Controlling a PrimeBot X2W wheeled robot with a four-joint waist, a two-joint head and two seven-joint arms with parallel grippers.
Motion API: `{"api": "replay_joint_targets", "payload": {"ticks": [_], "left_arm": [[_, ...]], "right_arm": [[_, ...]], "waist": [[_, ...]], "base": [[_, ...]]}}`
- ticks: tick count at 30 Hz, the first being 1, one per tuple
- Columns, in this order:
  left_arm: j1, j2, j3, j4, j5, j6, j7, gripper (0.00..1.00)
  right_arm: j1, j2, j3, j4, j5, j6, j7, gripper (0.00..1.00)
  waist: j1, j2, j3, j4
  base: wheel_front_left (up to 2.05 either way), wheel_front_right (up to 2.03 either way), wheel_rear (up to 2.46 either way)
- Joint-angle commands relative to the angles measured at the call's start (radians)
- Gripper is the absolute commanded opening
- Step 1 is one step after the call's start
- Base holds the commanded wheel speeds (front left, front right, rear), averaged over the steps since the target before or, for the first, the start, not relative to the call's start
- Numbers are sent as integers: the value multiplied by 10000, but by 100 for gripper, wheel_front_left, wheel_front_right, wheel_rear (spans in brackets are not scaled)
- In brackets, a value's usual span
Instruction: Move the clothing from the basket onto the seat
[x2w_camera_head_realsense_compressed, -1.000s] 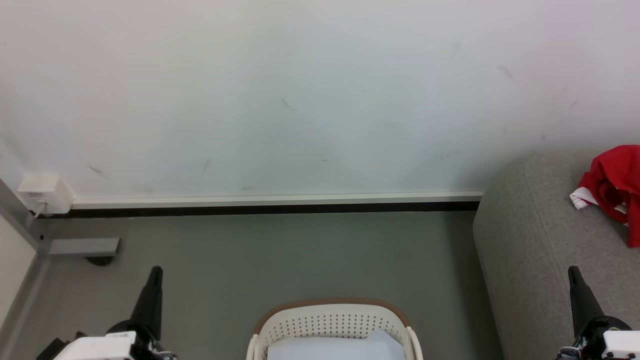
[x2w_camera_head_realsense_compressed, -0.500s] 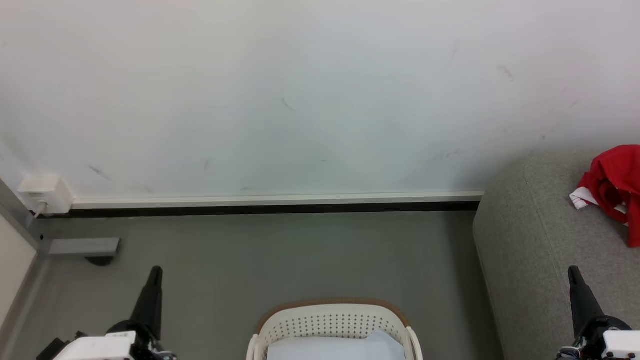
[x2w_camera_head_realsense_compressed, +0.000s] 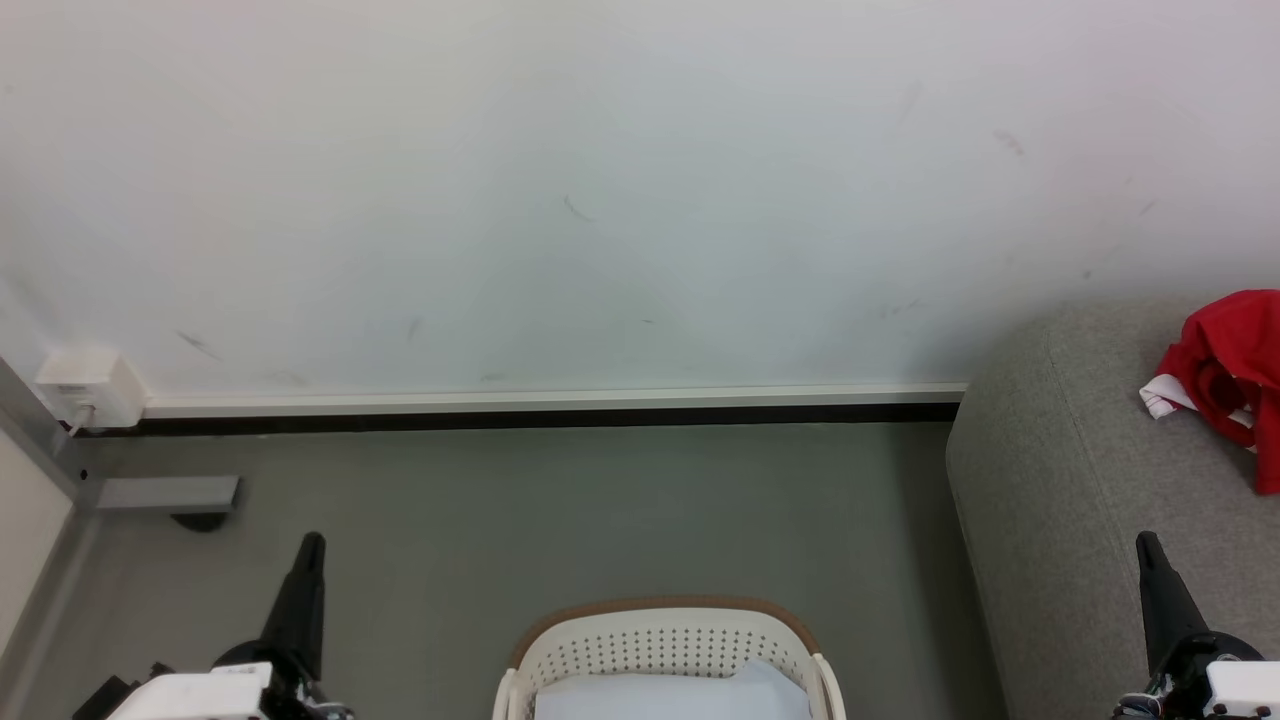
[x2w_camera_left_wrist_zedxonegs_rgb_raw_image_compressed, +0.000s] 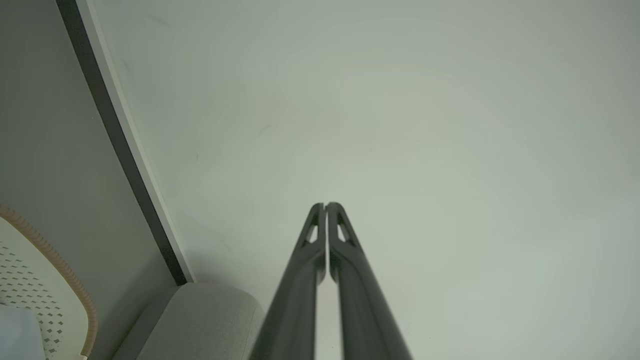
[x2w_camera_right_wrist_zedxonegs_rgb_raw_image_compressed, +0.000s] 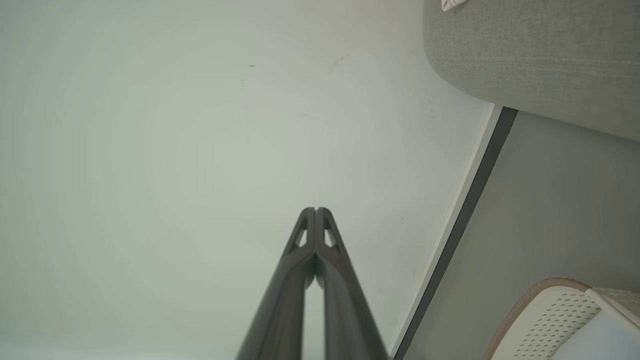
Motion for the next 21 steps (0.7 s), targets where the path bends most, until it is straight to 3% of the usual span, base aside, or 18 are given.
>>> {"api": "replay_joint_targets", "payload": {"ticks": [1,21], "left_arm": [[-78,66,23,-24,-132,-23,41,0],[-77,66,24,-26,-133,-24,40,0]], "right_arm": [[-120,-12,-36,-37,18,-21,27,0],[-120,-12,-33,-38,19,-21,26,0]], "waist": [[0,0,0,0],[0,0,0,0]], "base": [[0,0,0],[0,0,0]]}}
